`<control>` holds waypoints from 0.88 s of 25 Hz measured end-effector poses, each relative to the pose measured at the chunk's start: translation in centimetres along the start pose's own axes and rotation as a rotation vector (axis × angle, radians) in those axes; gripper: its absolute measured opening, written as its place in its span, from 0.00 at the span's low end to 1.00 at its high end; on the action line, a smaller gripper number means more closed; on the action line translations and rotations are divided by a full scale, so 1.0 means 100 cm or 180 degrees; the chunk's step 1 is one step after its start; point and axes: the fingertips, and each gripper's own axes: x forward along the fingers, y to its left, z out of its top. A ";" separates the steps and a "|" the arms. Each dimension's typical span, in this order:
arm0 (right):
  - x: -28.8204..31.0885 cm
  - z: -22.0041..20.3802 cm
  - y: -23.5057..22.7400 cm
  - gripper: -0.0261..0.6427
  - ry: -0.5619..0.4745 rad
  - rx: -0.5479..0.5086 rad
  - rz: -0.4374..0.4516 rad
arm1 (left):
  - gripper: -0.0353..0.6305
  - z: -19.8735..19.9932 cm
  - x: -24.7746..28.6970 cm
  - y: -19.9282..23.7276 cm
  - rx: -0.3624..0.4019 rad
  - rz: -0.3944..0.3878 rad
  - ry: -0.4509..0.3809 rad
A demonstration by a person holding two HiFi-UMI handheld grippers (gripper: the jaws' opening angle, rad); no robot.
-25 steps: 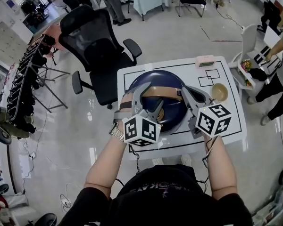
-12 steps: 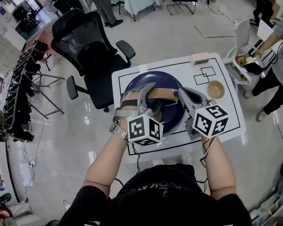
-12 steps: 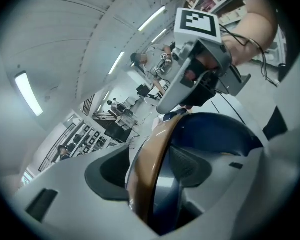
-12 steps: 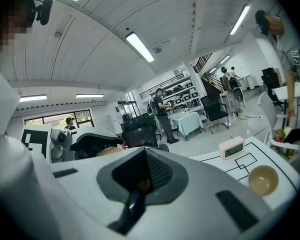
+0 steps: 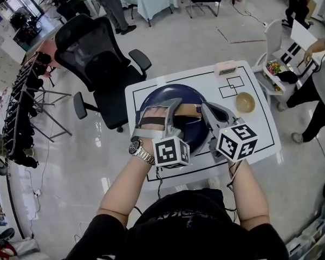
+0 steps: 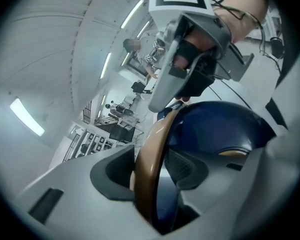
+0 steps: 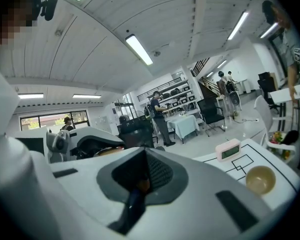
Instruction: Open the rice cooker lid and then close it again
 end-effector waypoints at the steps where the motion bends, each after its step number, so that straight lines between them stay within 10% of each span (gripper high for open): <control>1: 0.000 0.000 0.000 0.04 -0.0009 0.0002 -0.0012 | 0.33 0.000 0.000 0.000 0.0018 0.0023 0.0002; 14: 0.000 0.001 -0.003 0.04 0.0062 0.0022 0.0033 | 0.32 0.000 0.002 0.002 -0.0072 -0.0001 -0.0040; 22: -0.032 0.040 -0.017 0.04 -0.0430 -0.0065 -0.0187 | 0.32 -0.004 -0.006 0.018 -0.0307 -0.0023 -0.0112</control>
